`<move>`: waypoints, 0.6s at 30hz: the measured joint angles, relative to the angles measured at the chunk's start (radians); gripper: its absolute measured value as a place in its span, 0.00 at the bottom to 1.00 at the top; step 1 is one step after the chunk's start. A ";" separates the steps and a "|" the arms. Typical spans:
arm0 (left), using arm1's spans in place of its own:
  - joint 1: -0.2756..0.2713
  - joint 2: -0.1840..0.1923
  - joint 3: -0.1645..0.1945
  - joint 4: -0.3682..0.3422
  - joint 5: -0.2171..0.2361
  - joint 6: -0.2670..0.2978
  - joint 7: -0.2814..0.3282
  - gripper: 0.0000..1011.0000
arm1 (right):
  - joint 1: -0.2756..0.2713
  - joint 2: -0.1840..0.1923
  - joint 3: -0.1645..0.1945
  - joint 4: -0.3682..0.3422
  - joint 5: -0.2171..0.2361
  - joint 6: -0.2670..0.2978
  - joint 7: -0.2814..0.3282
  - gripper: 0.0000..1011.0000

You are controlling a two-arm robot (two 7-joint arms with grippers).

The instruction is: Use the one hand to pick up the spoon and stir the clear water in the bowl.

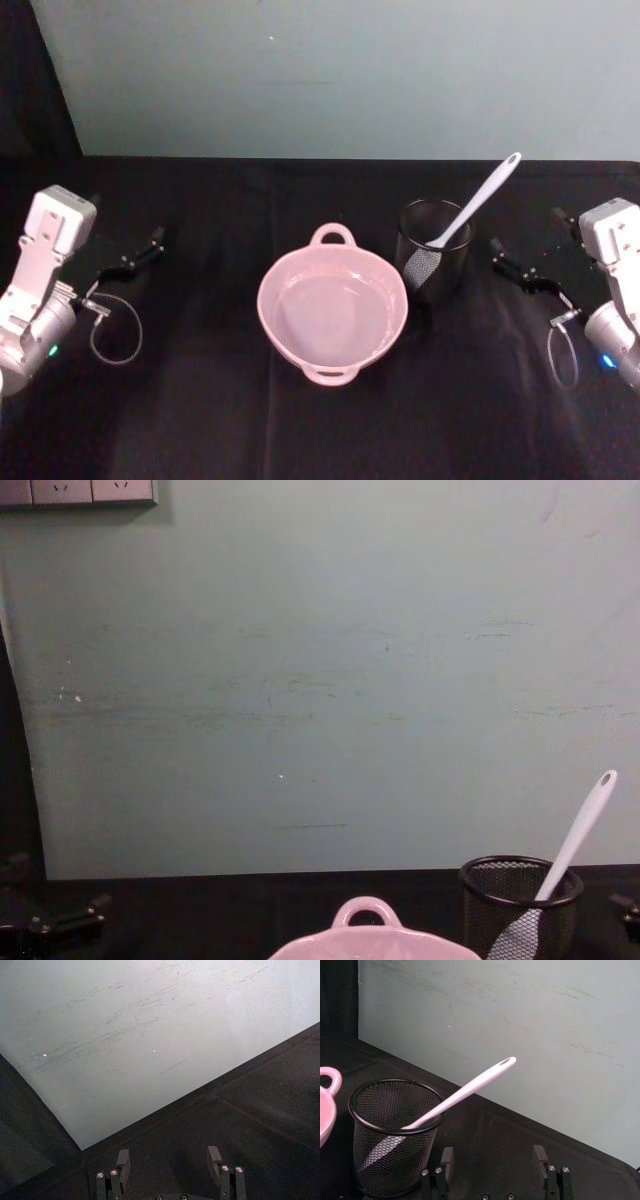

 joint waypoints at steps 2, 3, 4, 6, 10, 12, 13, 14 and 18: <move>0.000 0.000 0.000 0.000 0.000 0.000 0.000 1.00 | 0.000 0.000 0.000 0.000 0.000 0.000 0.000 0.99; 0.000 0.000 0.000 0.000 0.000 0.000 0.000 1.00 | 0.000 0.000 0.000 0.000 0.000 0.000 0.000 0.99; 0.000 0.000 0.000 0.000 0.000 0.000 0.000 1.00 | 0.000 0.000 0.000 0.000 0.000 0.000 0.000 0.99; 0.000 0.000 0.000 0.000 0.000 0.000 0.000 1.00 | 0.000 0.000 0.000 0.000 0.000 0.000 0.000 0.99; 0.000 0.000 0.000 0.000 0.000 0.000 0.000 1.00 | 0.000 0.000 0.000 0.000 0.000 0.000 0.000 0.99; 0.000 0.000 0.000 0.000 0.000 0.000 0.000 1.00 | 0.000 0.000 0.000 0.000 0.000 0.000 0.000 0.99; 0.000 0.000 0.000 0.000 0.000 0.000 0.000 1.00 | 0.000 0.000 0.000 0.000 0.000 0.000 0.000 0.99; 0.000 0.000 0.000 0.000 0.000 0.000 0.000 1.00 | 0.000 0.000 0.000 0.000 0.000 0.000 0.000 0.99; 0.000 0.000 0.000 0.000 0.000 0.000 0.000 1.00 | 0.000 0.000 0.000 0.000 0.000 0.000 0.000 0.99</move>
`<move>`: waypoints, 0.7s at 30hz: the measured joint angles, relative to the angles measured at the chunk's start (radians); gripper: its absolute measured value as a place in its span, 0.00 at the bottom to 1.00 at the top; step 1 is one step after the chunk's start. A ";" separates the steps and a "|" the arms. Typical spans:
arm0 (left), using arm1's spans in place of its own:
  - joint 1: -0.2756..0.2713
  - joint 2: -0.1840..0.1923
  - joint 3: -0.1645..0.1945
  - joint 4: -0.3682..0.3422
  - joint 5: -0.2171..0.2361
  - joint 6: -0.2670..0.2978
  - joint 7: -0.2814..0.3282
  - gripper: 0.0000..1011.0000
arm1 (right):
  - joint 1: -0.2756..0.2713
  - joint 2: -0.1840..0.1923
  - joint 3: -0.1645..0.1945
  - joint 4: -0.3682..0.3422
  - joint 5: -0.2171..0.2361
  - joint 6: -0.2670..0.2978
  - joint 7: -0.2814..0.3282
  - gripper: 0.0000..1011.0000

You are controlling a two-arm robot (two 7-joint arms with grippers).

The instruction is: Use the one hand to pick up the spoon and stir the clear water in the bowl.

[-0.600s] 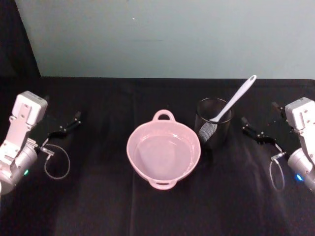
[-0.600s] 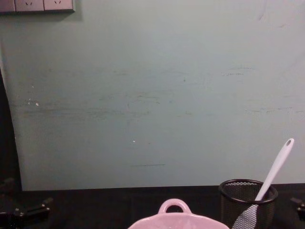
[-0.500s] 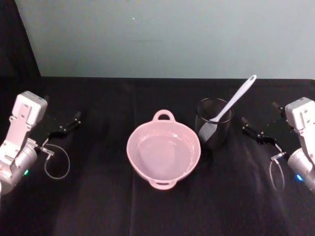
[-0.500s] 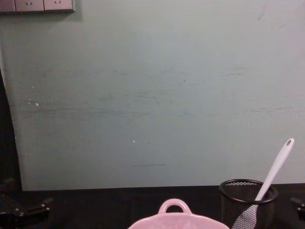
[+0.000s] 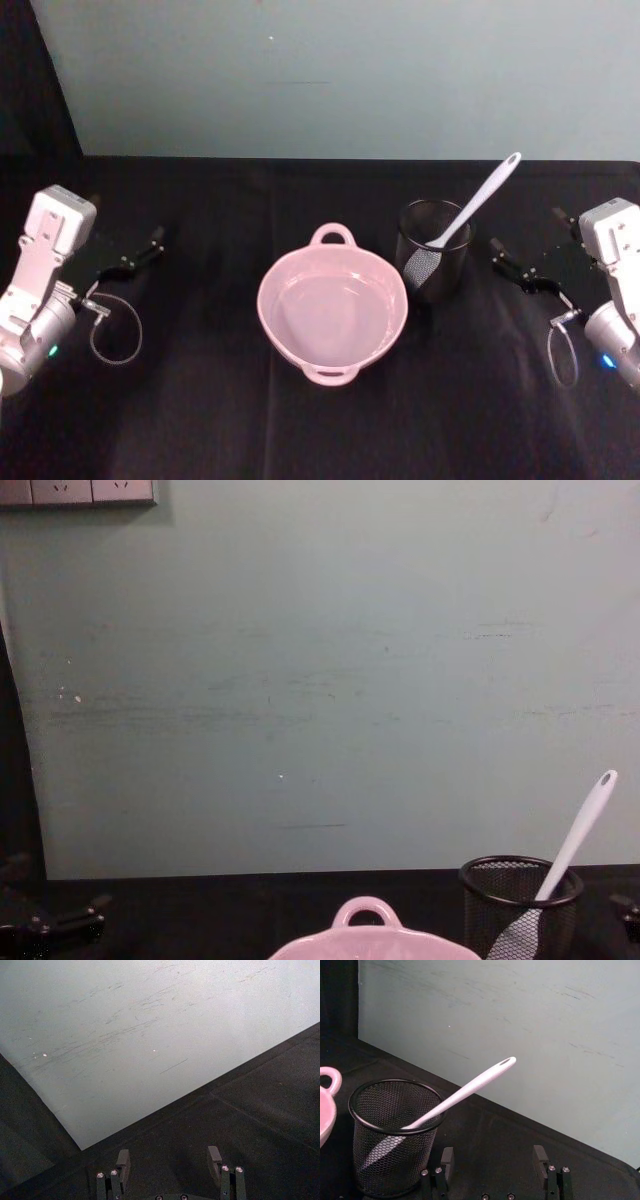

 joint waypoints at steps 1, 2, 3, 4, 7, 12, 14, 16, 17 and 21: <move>0.000 0.000 0.000 0.000 0.000 0.000 0.000 1.00 | 0.000 0.000 0.000 0.000 0.000 0.000 0.000 0.99; 0.000 0.000 0.000 0.000 0.000 0.000 0.000 1.00 | 0.000 0.000 0.000 0.000 0.000 0.000 0.000 0.99; 0.000 0.000 0.000 0.000 0.000 0.000 0.000 1.00 | 0.000 0.000 0.000 0.000 0.000 0.000 0.000 0.99; 0.000 0.000 0.000 0.000 0.000 0.000 0.000 1.00 | 0.000 0.000 0.000 0.000 0.000 0.000 0.000 0.99; 0.000 0.000 0.000 0.000 0.000 0.000 0.000 1.00 | 0.000 0.000 0.000 0.000 0.000 0.000 0.000 0.99; 0.000 0.000 0.000 0.000 0.000 0.000 0.000 1.00 | -0.001 0.000 0.002 -0.002 0.001 -0.001 0.001 0.99; 0.000 0.000 0.000 0.000 0.000 0.000 0.000 1.00 | -0.008 0.000 0.009 -0.012 0.006 -0.005 0.011 0.99; 0.000 0.000 0.000 0.000 0.000 0.000 0.000 1.00 | -0.021 0.003 0.018 -0.032 0.012 -0.011 0.023 0.99; 0.000 0.000 0.000 0.000 0.000 0.000 0.000 1.00 | -0.027 0.004 0.023 -0.042 0.015 -0.013 0.028 0.99; 0.000 0.000 0.000 0.000 0.000 0.000 0.000 1.00 | -0.067 0.012 0.059 -0.107 0.056 -0.024 0.052 0.99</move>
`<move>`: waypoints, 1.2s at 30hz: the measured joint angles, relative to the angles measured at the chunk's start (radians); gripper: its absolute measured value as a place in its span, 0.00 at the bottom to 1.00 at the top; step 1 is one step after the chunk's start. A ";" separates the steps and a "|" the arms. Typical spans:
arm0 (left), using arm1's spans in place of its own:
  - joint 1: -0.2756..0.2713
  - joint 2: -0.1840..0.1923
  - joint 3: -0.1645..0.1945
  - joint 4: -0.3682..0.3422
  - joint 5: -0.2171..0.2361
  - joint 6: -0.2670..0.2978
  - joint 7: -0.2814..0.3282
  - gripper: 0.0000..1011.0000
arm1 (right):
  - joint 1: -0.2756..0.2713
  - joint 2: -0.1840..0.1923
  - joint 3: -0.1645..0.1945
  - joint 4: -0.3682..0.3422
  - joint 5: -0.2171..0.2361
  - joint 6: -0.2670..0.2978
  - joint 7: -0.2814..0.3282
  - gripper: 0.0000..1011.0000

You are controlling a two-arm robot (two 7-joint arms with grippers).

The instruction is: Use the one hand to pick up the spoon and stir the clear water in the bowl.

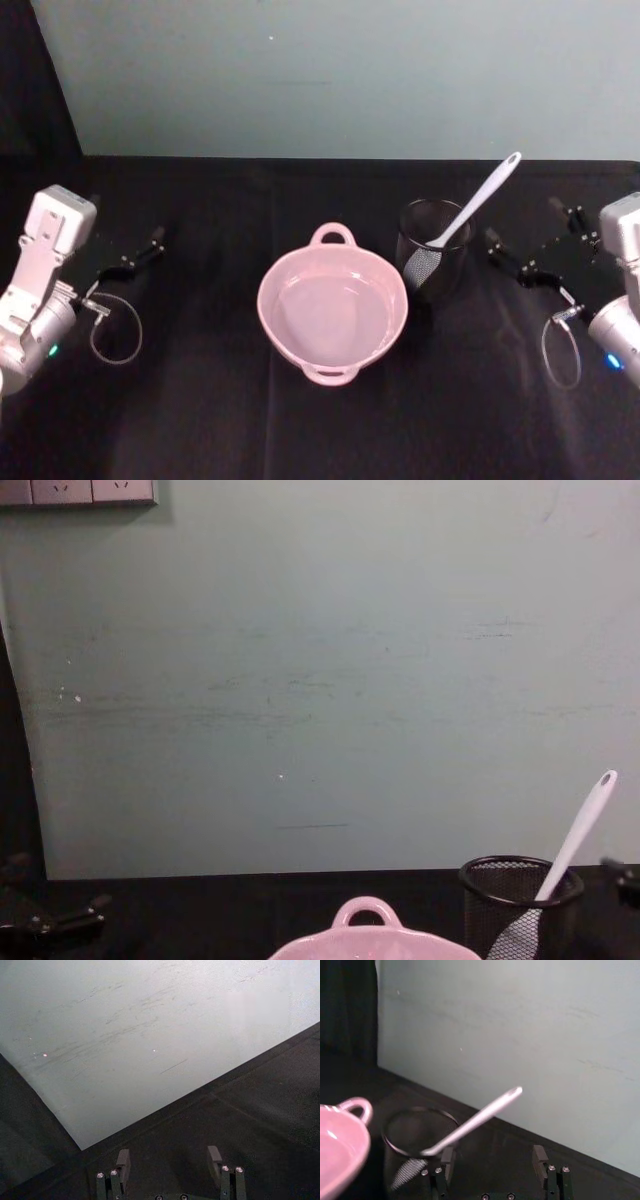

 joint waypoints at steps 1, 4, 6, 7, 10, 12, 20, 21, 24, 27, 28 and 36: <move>0.000 0.000 0.000 0.000 0.000 0.000 0.000 1.00 | -0.007 0.000 0.008 -0.011 0.012 -0.002 0.004 0.99; 0.000 0.000 0.000 0.000 0.000 0.000 0.000 1.00 | -0.034 -0.006 0.047 -0.054 0.080 -0.008 0.029 0.99; 0.000 0.000 0.000 0.000 0.000 0.000 0.000 1.00 | -0.046 -0.015 0.069 -0.071 0.125 -0.009 0.048 0.99; 0.000 0.000 0.000 0.000 0.000 0.000 0.000 1.00 | -0.053 -0.024 0.089 -0.082 0.176 -0.004 0.068 0.99; 0.000 0.000 0.000 0.000 0.000 0.000 0.000 1.00 | -0.061 -0.053 0.132 -0.093 0.293 0.027 0.115 0.99; 0.000 0.000 0.000 0.000 0.000 0.000 0.000 1.00 | -0.059 -0.080 0.160 -0.092 0.377 0.062 0.142 0.99; 0.000 0.000 0.000 0.000 0.000 0.000 0.000 1.00 | -0.018 -0.165 0.225 -0.045 0.599 0.217 0.181 0.99; 0.000 0.000 0.000 0.000 0.000 0.000 0.000 1.00 | -0.011 -0.171 0.228 -0.038 0.618 0.231 0.181 0.99; 0.000 0.000 0.000 0.000 0.000 0.000 0.000 1.00 | 0.016 -0.185 0.231 -0.011 0.677 0.274 0.182 0.99; 0.000 0.000 0.000 0.000 0.000 0.000 0.000 1.00 | 0.047 -0.191 0.223 0.015 0.710 0.309 0.178 0.99; 0.000 0.000 0.000 0.000 0.000 0.000 0.000 1.00 | 0.055 -0.192 0.219 0.023 0.715 0.316 0.176 0.99; 0.000 0.000 0.000 0.000 0.000 0.000 0.000 1.00 | 0.121 -0.189 0.170 0.085 0.725 0.346 0.162 0.99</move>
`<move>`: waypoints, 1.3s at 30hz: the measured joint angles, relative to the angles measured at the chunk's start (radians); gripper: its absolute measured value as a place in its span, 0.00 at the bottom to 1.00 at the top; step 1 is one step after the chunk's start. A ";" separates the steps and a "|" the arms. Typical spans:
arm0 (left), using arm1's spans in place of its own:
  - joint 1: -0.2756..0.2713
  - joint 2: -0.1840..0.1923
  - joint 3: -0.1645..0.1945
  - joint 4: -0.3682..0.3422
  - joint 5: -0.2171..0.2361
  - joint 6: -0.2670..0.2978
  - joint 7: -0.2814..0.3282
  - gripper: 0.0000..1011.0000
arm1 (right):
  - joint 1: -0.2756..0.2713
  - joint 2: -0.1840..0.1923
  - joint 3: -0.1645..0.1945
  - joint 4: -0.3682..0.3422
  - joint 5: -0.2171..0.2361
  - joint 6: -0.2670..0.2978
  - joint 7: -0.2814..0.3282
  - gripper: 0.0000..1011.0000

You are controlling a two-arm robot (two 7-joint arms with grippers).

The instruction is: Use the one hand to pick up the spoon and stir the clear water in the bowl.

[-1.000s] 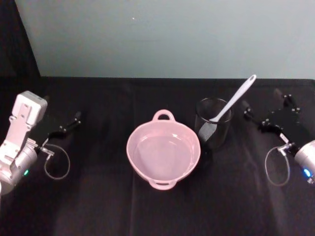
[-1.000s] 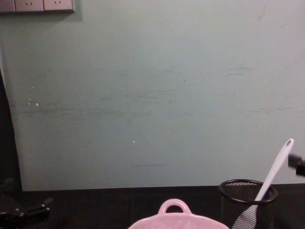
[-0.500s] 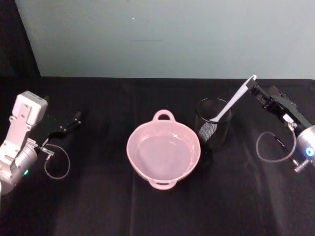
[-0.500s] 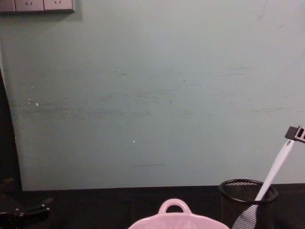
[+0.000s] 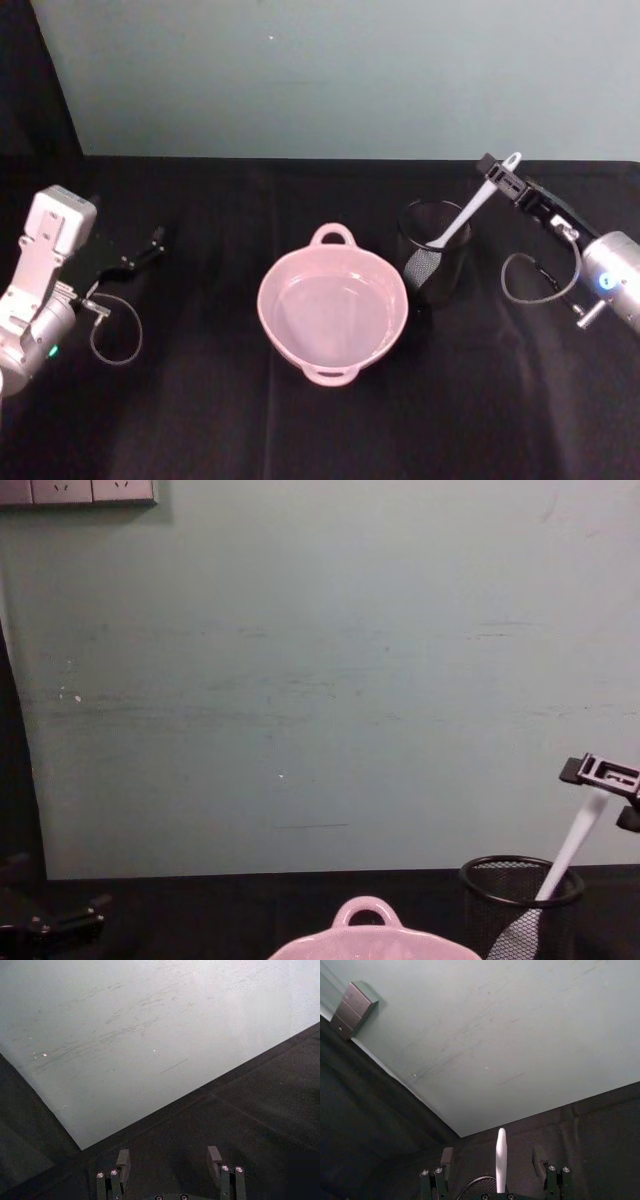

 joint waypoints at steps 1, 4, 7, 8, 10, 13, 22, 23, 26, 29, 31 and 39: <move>0.000 0.000 0.000 0.000 0.000 0.000 0.000 1.00 | 0.004 0.001 -0.004 0.004 -0.001 0.000 -0.001 0.99; 0.000 0.000 0.000 0.000 0.000 0.000 0.000 1.00 | 0.020 0.002 -0.016 0.018 -0.002 0.000 -0.005 0.99; 0.000 0.000 0.000 0.000 0.000 0.000 0.000 1.00 | 0.030 0.003 -0.025 0.026 -0.001 -0.004 -0.007 0.99; 0.000 0.000 0.000 0.000 0.000 0.000 0.000 1.00 | 0.032 0.003 -0.028 0.028 0.000 -0.006 -0.008 0.99; 0.000 0.000 0.000 0.000 0.000 0.000 0.000 1.00 | 0.037 0.004 -0.034 0.032 0.003 -0.010 -0.009 0.99; 0.000 0.000 0.000 0.000 0.000 0.000 0.000 1.00 | 0.042 0.004 -0.041 0.035 0.005 -0.012 -0.011 0.99; 0.000 0.000 0.000 0.000 0.000 0.000 0.000 1.00 | 0.061 0.009 -0.065 0.053 0.010 -0.009 -0.007 0.99; 0.000 0.000 0.000 0.000 0.000 0.000 0.000 1.00 | 0.061 0.009 -0.065 0.052 0.010 -0.009 -0.007 0.99; 0.000 0.000 0.000 0.000 0.000 0.000 0.000 1.00 | 0.060 0.009 -0.064 0.051 0.010 -0.009 -0.007 0.99; 0.000 0.000 0.000 0.000 0.000 0.000 0.000 1.00 | 0.059 0.008 -0.062 0.050 0.010 -0.010 -0.007 0.99; 0.000 0.000 0.000 0.000 0.000 0.000 0.000 1.00 | 0.058 0.008 -0.062 0.050 0.010 -0.010 -0.007 0.97; 0.000 0.000 0.000 0.000 0.000 0.000 0.000 1.00 | 0.056 0.008 -0.060 0.047 0.010 -0.010 -0.007 0.76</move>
